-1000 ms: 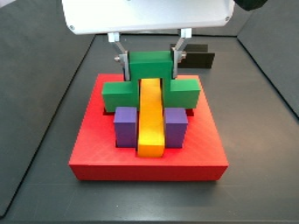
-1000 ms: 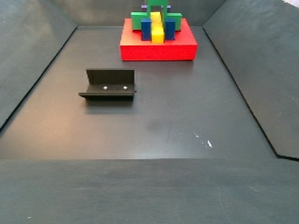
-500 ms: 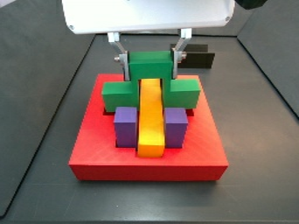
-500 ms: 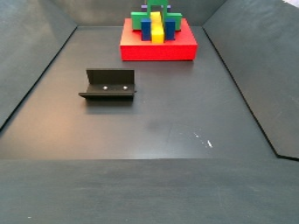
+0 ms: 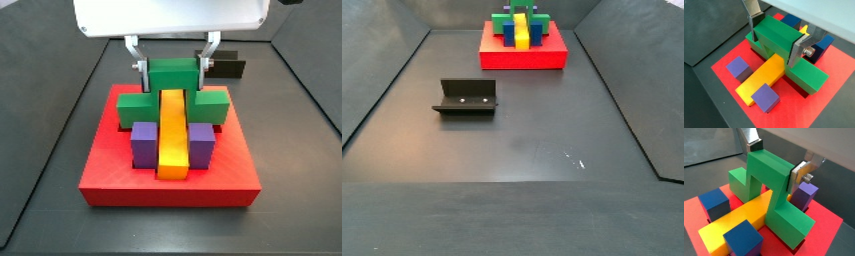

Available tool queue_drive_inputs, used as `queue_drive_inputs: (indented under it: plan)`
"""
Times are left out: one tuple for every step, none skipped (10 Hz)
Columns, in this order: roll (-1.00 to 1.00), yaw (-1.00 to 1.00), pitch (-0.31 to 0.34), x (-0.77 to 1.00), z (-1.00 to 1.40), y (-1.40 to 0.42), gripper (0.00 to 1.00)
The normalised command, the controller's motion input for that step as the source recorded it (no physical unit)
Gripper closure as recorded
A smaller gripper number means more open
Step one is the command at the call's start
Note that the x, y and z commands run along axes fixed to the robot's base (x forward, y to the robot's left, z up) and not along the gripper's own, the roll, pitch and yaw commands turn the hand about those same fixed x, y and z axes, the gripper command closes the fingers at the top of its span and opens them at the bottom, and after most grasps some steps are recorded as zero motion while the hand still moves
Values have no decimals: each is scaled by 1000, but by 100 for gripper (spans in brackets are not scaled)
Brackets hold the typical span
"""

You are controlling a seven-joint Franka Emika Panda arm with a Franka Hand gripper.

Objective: Pick up the green object. Move up. Place the green object on the fixture. Regrasp the green object. Move to above the board. Insert the green object.
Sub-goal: Insert the green object.

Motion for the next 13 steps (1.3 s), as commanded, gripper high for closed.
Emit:
queue_drive_inputs:
  plan:
    - [-351,-286,99,146,0,0,100]
    - [-317,-357,70,126,0,0,100]
    - [-226,-237,80,154,60,0,100]
    - [-14,0,0,0,0,0,100]
    - [-36,0,6,40,0,0,100]
    - [-140,0,11,106,0,-11,100]
    - [-193,23,20,117,0,-9,100]
    - [-211,14,53,100,0,-20,100]
    - [-211,0,50,80,0,-71,100]
    - [-193,0,66,60,0,-183,100]
    - [-191,0,59,106,-197,-49,100]
    - [-110,0,59,60,-220,0,100]
    - [-81,-20,99,117,-143,143,100]
